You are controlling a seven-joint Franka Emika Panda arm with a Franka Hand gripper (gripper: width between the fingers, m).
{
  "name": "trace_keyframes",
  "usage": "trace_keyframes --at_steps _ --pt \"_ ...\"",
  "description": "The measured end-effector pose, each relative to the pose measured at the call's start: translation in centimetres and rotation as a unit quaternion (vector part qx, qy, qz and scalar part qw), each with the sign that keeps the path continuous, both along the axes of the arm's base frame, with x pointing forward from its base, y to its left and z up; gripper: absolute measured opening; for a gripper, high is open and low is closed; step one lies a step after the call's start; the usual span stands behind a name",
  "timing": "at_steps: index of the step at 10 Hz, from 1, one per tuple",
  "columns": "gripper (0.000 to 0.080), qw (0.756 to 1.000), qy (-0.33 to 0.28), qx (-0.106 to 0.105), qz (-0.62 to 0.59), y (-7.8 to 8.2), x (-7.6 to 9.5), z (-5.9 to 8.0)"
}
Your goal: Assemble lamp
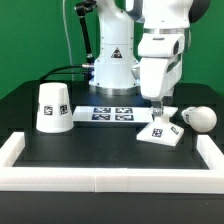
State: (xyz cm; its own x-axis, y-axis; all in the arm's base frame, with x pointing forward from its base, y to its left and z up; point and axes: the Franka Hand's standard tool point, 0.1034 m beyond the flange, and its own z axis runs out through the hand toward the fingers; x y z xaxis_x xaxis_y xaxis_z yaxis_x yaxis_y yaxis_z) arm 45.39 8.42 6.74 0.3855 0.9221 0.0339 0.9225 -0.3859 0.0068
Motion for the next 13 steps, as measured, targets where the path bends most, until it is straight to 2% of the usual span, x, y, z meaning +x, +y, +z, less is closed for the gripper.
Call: trace_keyframes --at_steps 1,4,6,11,12,13 --pt "0.0699 1.000 -0.001 0.000 -0.001 0.3 -0.3 0.2" --pt "0.0699 1.000 -0.001 0.003 0.002 0.5 -1.3 -0.6" --pt "0.0699 1.000 0.000 0.006 0.002 0.2 -1.5 -1.5" --pt "0.0699 1.000 0.005 0.006 -0.006 -0.2 -1.6 -2.0" --pt "0.0576 1.000 0.005 0.006 -0.006 -0.2 -1.6 -2.0" --pt "0.0534 1.000 0.005 0.006 -0.006 -0.2 -1.6 -2.0"
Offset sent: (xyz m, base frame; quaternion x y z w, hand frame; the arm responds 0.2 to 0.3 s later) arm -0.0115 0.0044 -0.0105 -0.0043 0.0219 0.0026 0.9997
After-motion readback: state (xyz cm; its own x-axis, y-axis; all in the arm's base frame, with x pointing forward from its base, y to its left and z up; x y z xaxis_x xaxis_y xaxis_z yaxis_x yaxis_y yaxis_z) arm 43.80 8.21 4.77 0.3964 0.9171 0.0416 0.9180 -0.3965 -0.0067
